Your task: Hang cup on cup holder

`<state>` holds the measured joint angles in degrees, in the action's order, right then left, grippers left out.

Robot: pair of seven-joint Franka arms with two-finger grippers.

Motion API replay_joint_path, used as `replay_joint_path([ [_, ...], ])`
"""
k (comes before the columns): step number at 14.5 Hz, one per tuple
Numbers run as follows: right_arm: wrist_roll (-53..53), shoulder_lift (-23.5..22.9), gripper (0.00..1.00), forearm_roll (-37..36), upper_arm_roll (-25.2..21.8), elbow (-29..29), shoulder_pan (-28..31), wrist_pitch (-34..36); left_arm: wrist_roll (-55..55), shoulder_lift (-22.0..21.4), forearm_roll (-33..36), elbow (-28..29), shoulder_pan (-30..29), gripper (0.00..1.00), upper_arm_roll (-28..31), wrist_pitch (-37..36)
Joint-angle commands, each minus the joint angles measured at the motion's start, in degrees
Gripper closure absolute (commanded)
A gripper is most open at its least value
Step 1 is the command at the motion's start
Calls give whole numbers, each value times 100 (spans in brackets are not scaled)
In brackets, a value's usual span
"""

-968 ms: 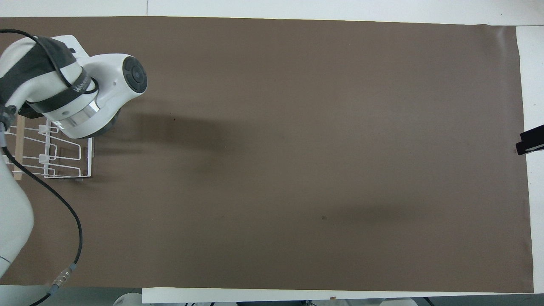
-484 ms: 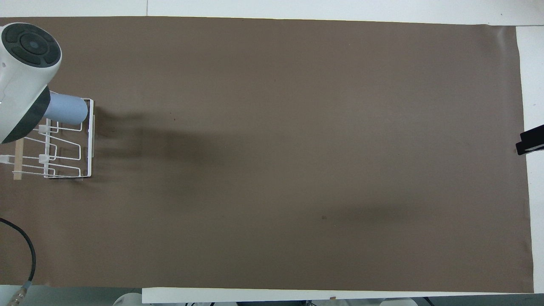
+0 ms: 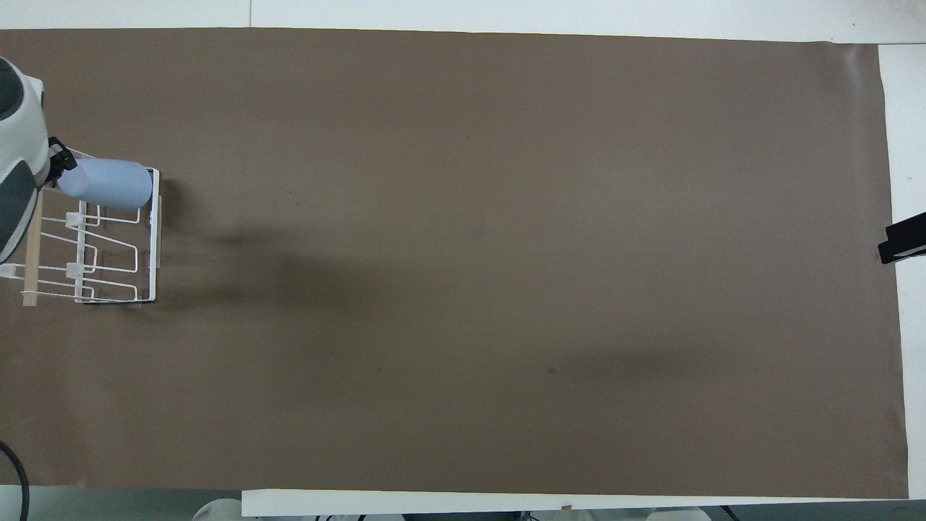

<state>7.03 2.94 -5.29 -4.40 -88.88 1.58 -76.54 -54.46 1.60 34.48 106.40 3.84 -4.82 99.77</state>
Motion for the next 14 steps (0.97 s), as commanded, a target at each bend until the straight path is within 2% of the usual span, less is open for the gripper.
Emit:
replay_joint_path([
  [1, 36, 93, 1, -68, -17, -121, -27, -19, 1048, -863, -774, 592, -120, 0, -10, -71],
  [3, 35, 93, 1, -68, -8, -121, -27, -19, 2214, -977, -1467, 532, -190, 0, 51, -98],
  [5, 35, 93, 1, -68, -8, -121, -27, -19, 3209, -908, -2222, 226, -243, 0, 156, -255],
  [7, 35, 93, 1, -68, -8, -121, -27, -19, 4088, -655, -2971, -397, -252, 0, 236, -719],
  [10, 35, 93, 1, -68, -17, -121, -27, -19, 5301, -241, -3656, -1286, -382, 0, 420, -1257],
  [14, 35, 93, 1, -68, -8, -121, -27, -19, 6093, 120, -3730, -1902, -419, 0, 429, -1644],
])
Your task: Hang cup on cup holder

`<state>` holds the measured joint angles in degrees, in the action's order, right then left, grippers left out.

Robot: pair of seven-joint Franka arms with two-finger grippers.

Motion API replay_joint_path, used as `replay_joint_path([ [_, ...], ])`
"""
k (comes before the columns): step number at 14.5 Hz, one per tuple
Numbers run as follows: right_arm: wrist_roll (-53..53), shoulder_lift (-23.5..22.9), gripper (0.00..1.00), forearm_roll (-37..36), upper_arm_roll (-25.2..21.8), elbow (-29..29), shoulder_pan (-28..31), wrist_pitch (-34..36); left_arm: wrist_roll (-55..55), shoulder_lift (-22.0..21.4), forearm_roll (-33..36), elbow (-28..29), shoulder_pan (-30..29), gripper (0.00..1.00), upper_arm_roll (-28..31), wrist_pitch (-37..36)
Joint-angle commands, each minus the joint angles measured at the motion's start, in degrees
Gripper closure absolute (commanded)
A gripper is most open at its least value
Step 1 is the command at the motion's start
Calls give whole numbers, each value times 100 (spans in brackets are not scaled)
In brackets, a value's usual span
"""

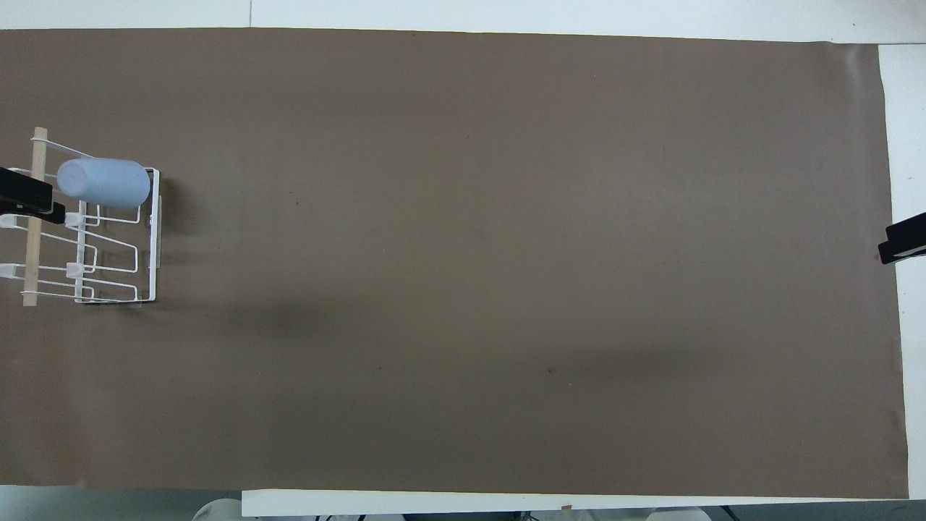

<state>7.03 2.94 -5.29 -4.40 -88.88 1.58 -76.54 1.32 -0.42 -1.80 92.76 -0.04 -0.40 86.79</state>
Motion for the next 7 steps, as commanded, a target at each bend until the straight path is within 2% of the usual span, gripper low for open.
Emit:
replay_joint_path([
  [1, 35, 93, 1, -68, -8, -121, -27, -19, 762, 384, -127, -644, -31, 0, -4, -451],
  [7, 35, 93, 1, -68, -17, -121, 17, -19, 756, 403, -83, -820, 31, 0, -22, -549],
])
